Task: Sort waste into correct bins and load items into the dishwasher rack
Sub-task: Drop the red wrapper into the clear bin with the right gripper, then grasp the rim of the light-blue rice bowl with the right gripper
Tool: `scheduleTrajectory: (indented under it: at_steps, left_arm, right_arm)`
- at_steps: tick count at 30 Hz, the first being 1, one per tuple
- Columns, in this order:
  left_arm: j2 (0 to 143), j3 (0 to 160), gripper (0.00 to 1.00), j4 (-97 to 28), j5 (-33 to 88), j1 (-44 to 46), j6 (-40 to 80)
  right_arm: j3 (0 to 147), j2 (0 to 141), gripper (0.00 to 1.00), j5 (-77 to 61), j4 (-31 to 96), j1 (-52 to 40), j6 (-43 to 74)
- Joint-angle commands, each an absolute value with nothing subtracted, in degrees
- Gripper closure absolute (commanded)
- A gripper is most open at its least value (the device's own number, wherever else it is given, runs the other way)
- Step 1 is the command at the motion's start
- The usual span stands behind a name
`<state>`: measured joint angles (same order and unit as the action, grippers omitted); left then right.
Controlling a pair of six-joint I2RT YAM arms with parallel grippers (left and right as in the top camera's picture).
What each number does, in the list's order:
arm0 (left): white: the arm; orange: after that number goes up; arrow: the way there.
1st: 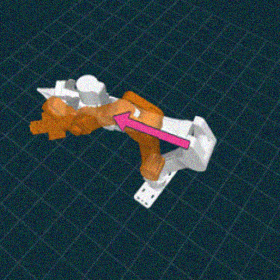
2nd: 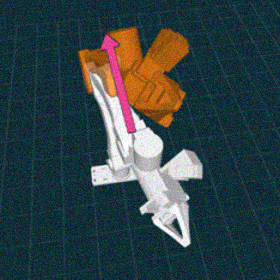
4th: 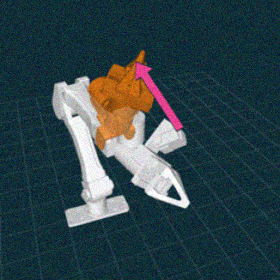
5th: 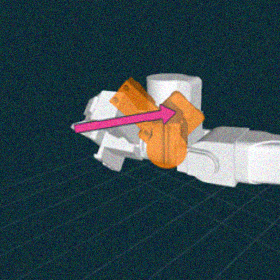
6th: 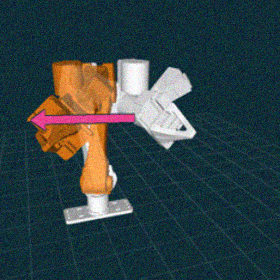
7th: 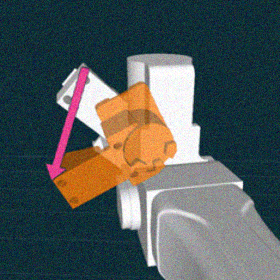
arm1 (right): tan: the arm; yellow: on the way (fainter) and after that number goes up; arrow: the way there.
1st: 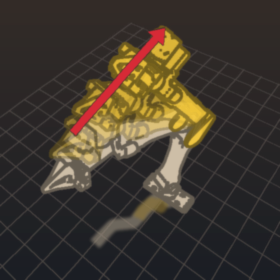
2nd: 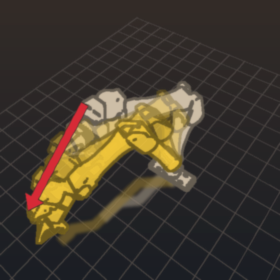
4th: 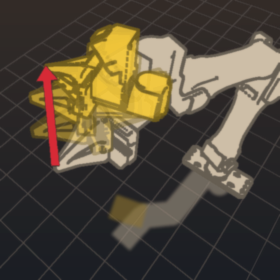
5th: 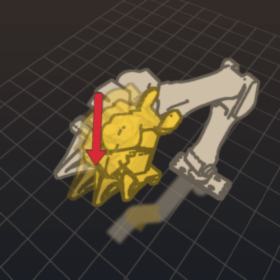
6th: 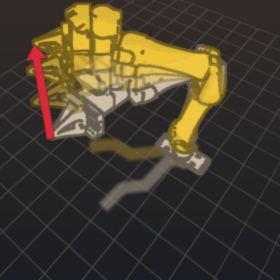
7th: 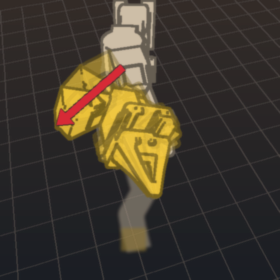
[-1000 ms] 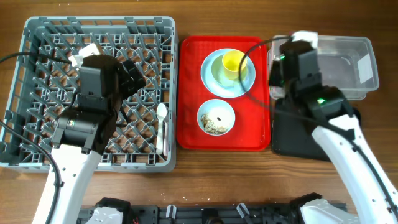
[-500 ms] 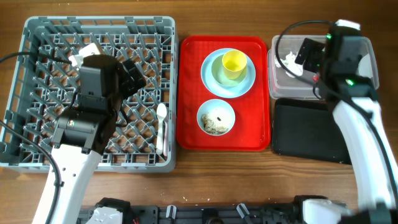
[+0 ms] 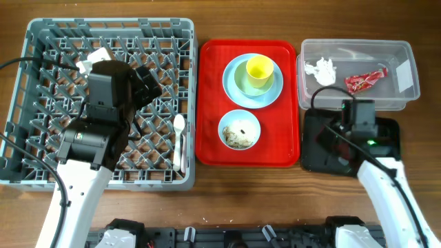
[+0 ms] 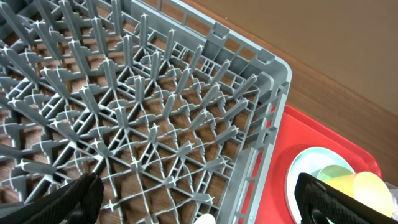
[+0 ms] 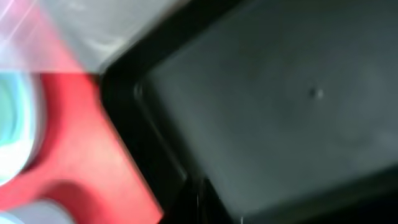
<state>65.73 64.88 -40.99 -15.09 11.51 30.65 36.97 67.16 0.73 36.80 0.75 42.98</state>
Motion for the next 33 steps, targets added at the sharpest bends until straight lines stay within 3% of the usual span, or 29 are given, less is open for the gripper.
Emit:
scheduleTrajectory:
  at_steps: [1, 4, 5, 10, 11, 12, 14, 16, 17, 21, 24, 25, 26, 29, 33]
  left_arm:
    - [65.69, 65.28, 0.00, -40.84, -15.66, 11.11, 30.41]
    - [65.69, 65.28, 0.00, -40.84, -15.66, 11.11, 30.39]
    - [65.69, 65.25, 0.00, -40.84, -15.66, 11.11, 30.39]
    - [65.69, 65.28, 0.00, -40.84, -15.66, 11.11, 30.41]
    - [65.69, 65.28, 0.00, -40.84, -15.66, 11.11, 30.39]
    - [65.69, 65.28, 0.00, -40.84, -15.66, 11.11, 30.41]
    - [65.69, 65.28, 0.00, -40.84, -15.66, 11.11, 30.41]
    - [65.69, 65.25, 0.00, -40.84, -15.66, 11.11, 30.41]
    - [65.69, 65.28, 0.00, -40.82, -15.66, 11.11, 30.41]
    - [65.69, 65.28, 0.00, -40.84, -15.66, 11.11, 30.41]
    - [65.69, 65.25, 0.00, -40.84, -15.66, 11.11, 30.39]
    - [65.69, 65.25, 0.00, -40.84, -15.66, 11.11, 30.39]
    - [65.69, 65.25, 0.00, -40.84, -15.66, 11.11, 30.39]
    - [65.69, 65.25, 0.00, -40.84, -15.66, 11.11, 30.41]
    - [65.69, 65.25, 0.00, -40.84, -15.66, 11.11, 30.41]
  right_arm:
    - [30.33, 70.48, 0.96, 2.00, 30.13, 0.73, 44.71]
    - [27.86, 75.26, 0.95, -2.90, 25.71, 0.73, 35.79]
    - [27.86, 76.38, 0.90, -6.39, 24.49, 0.73, 32.73]
    - [27.86, 76.51, 0.85, -8.29, 24.27, 0.73, 29.89]
    - [27.92, 76.51, 0.75, -7.77, 24.97, 0.73, 29.98]
    - [29.04, 76.51, 0.55, -3.62, 27.51, 0.73, 31.99]
    - [36.21, 76.23, 0.47, 3.86, 36.29, 0.73, 32.84]
    - [48.69, 75.13, 0.47, 2.39, 49.52, 0.71, 29.10]
    - [56.51, 75.02, 0.47, -4.58, 57.21, 0.71, 20.93]
    - [60.53, 75.18, 0.46, -27.11, 60.66, -4.78, 8.91]
    - [60.40, 75.22, 0.46, -26.85, 58.13, -15.92, 9.13]
    - [60.34, 75.90, 0.48, -24.16, 52.64, -25.02, 11.49]
    - [60.27, 76.86, 0.52, -19.11, 49.69, -29.65, 15.11]
    - [59.02, 83.55, 0.79, -1.85, 40.07, -42.02, 24.14]
    - [59.02, 96.92, 0.83, 4.73, 33.69, -42.59, 27.20]
